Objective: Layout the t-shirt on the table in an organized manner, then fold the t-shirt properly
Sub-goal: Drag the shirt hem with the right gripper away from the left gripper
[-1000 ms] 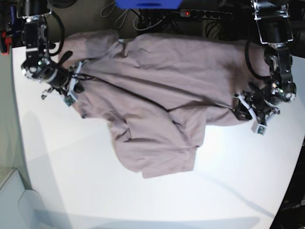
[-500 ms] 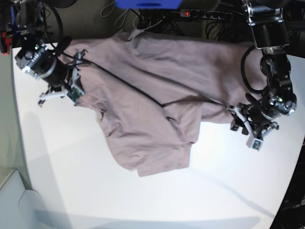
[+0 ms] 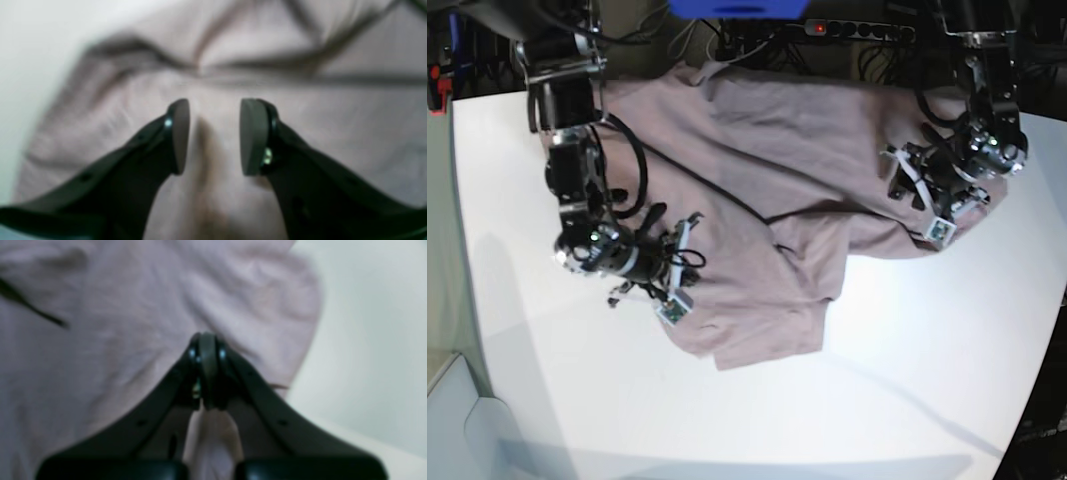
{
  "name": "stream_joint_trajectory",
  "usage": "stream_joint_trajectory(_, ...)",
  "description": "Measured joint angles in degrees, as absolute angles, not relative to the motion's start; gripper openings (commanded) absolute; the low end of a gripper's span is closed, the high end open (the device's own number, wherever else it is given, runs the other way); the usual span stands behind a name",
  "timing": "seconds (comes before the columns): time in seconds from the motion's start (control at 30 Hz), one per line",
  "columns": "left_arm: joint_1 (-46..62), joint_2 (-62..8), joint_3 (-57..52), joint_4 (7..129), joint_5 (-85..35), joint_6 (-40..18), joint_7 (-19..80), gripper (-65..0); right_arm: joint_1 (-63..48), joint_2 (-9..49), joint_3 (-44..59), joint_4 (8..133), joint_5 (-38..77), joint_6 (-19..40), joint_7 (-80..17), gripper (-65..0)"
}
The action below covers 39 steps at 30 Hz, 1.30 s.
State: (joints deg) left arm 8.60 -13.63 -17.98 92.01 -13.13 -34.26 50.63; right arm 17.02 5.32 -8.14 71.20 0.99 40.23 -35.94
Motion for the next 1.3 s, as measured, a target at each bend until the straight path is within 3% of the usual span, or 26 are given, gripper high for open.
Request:
stream_joint_trajectory(0.13, 9.37, -13.98, -18.02, 92.01, -13.17, -34.13, 49.32, -40.4, 20.99, 5.78, -7.94, 58.89, 2.07, 40.21, -31.59, -65.0)
stream_joint_trajectory(0.33, 9.34, -14.92, -17.98, 87.39, -13.23, -34.15, 46.28, -40.4, 25.54, 11.49, -7.84, 47.0, 2.55, 40.47, -18.61, -65.0)
stream_joint_trajectory(0.43, 8.6, -15.16, -18.17, 86.52, -13.37, -34.13, 46.13, -40.4, 28.21, 13.58, -7.88, 41.17, 2.98, 35.66, -14.2, -65.0)
stream_joint_trajectory(0.63, 6.85, -14.94, -18.13, 86.78, -13.47, -34.13, 46.5, -40.4, 34.63, 16.43, -7.97, 33.63, 0.62, 18.68, -13.58, -65.0)
stream_joint_trajectory(0.73, 6.48, -14.94, -17.93, 87.77, -13.13, -34.13, 47.51, -40.4, 36.16, 18.26, -7.77, 33.65, 0.6, 17.69, -12.99, -65.0)
stream_joint_trajectory(0.93, 5.37, -14.37, -17.82, 89.32, -13.56, -34.11, 46.78, -40.4, 35.33, 18.65, -7.79, 50.39, 1.02, 17.82, -21.12, -65.0)
stream_joint_trajectory(1.13, 3.4, -11.27, -17.56, 86.52, -13.41, -34.33, 45.84, -40.4, 21.32, 18.52, -7.94, 74.87, 0.97, 22.46, -32.23, -65.0)
stream_joint_trajectory(1.3, -1.43, -11.14, -17.63, 76.69, -14.48, -34.37, 44.21, -40.4, 14.85, 15.59, -7.84, 84.62, 0.99, 23.77, -35.11, -65.0)
